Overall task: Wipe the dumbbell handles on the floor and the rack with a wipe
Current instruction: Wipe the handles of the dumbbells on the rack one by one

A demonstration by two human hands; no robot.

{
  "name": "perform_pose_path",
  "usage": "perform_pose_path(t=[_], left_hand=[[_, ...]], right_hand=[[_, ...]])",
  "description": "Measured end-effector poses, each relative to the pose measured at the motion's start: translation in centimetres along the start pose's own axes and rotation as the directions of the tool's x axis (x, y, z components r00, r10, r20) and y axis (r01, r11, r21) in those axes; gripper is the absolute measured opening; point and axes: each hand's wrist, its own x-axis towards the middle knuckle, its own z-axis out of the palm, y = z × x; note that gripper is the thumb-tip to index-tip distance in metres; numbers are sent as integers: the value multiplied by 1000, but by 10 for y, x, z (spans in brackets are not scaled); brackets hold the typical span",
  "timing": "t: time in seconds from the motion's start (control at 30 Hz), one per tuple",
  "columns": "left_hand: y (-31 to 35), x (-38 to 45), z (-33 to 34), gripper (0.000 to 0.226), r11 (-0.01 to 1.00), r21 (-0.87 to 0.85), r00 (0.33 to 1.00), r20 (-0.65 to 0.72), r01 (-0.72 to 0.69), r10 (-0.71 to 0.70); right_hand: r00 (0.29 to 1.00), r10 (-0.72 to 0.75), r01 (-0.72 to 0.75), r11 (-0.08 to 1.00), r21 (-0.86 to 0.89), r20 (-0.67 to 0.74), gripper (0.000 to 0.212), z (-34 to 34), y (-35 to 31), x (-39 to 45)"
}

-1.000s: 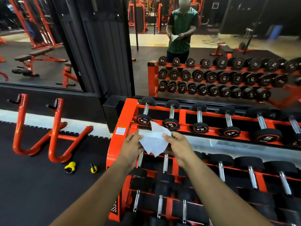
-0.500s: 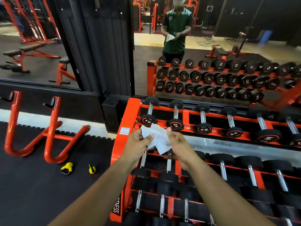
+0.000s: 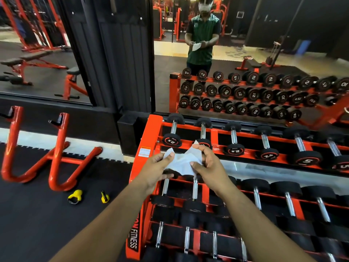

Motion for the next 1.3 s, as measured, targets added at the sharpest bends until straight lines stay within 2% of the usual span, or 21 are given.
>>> perform_pose_path(t=[0.1,0.2,0.23,0.3,0.37,0.43,0.53,0.63,0.67,0.77,0.8,0.83,0.9,0.93,0.97,1.0,1.07,1.13,1.2,1.3], left_hand=[[4,2,5,34,995,-96,998,-67,12,-19],[7,1,6,27,997,-79,999,-39,-10,7],[7,0,7,26,998,-63,999,-21,-28,27],[5,-2,9,22,996,-24,996,8,-88,88],[3,-1,10,19,987,35,987,29,-158,157],[0,1,11,17,972,91,977,30,-215,213],[-1,4,11,12,936,207,953,-41,-285,300],[1,7,9,5,873,359,908,-131,-331,398],[2,8,10,11,856,390,897,-142,-339,419],[6,10,9,55,767,539,876,-104,-349,471],[7,13,8,62,699,631,874,-69,-335,481],[9,14,7,59,597,740,868,-36,-309,495],[14,17,6,36,353,906,841,5,-232,541],[16,18,6,26,280,938,823,10,-205,568],[18,20,6,21,253,948,805,7,-194,593],[18,22,6,18,263,944,791,-2,-201,612],[18,27,5,15,348,893,774,-1,-284,634],[20,27,6,12,517,752,795,15,-408,607],[26,22,13,12,685,584,848,11,-436,530],[33,19,20,13,743,491,853,3,-455,522]], right_hand=[[999,-50,51,996,-77,21,57,-9,-1,-4],[998,-59,59,992,-112,4,60,-21,4,-8],[999,-49,50,997,-61,16,60,-22,5,-10],[1000,22,-26,978,205,22,56,-22,7,-12],[985,169,-140,882,450,-23,41,-20,7,-7],[963,248,-169,858,485,-103,33,-19,6,1],[947,227,-140,929,343,-227,28,-22,6,9],[959,105,-88,993,76,-263,27,-28,10,12],[961,52,-64,997,-33,-273,25,-30,11,13],[942,-150,44,942,-331,-300,17,-35,11,16],[930,-233,89,893,-441,-285,14,-37,11,18],[914,-311,122,823,-554,-261,12,-40,11,21],[886,-406,131,680,-722,-222,13,-45,11,26],[880,-425,123,635,-763,-213,15,-47,10,28],[876,-438,126,616,-778,-205,17,-50,10,30],[875,-442,143,621,-770,-195,17,-52,9,32],[897,-411,207,715,-668,-163,16,-56,3,33],[942,-320,225,829,-512,-104,17,-59,-7,31],[969,-243,198,879,-435,-50,20,-60,-15,30],[980,-198,191,914,-358,17,18,-66,-21,32]])
